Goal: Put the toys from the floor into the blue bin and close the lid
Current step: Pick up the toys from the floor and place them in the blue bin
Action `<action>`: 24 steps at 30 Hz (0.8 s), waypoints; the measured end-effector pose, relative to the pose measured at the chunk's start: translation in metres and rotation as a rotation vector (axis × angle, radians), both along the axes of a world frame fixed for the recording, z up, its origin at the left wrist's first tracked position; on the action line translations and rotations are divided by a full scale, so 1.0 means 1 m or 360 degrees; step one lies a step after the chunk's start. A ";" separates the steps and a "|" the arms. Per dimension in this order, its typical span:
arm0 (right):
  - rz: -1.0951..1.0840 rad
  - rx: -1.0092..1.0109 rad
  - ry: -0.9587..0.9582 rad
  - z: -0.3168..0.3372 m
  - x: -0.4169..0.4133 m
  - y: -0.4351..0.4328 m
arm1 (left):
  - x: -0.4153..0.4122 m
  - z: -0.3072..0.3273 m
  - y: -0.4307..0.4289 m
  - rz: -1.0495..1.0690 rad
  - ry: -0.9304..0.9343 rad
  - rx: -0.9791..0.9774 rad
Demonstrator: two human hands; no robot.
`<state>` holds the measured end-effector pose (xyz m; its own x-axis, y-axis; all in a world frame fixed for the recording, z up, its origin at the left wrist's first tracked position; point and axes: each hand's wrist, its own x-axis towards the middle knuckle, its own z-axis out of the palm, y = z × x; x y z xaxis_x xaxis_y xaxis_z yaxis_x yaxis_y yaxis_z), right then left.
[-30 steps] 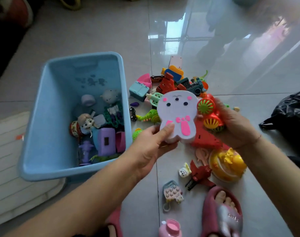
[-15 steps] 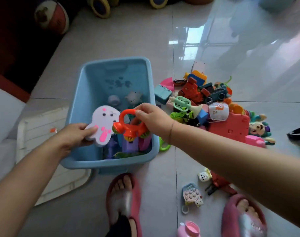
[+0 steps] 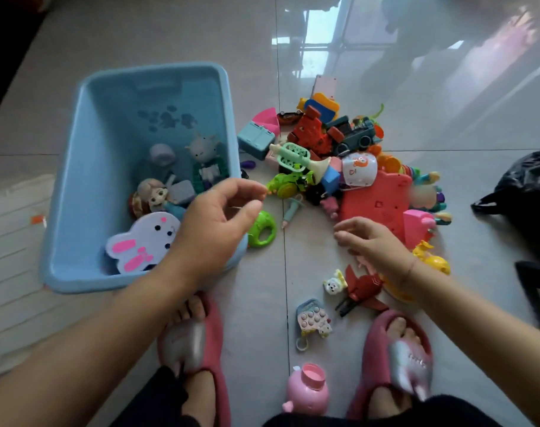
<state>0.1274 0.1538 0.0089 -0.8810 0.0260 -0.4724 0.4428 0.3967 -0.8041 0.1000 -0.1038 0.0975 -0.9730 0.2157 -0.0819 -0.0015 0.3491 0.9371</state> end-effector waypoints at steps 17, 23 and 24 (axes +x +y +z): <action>0.0900 0.1238 0.0104 -0.093 0.041 0.017 | 0.074 -0.183 0.065 -0.1293 -0.0033 -0.1368; 0.0874 0.1208 0.0137 -0.100 0.040 0.017 | 0.076 -0.190 0.078 -0.1634 0.0147 -0.1491; 0.0859 0.1200 0.0144 -0.102 0.041 0.017 | 0.076 -0.189 0.079 -0.1653 0.0178 -0.1503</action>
<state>0.1684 0.1708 -0.0927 -0.8959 -0.1257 -0.4261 -0.0053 0.9621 -0.2727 0.1762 -0.0244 -0.0913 -0.4172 0.7373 -0.5313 0.6995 0.6337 0.3302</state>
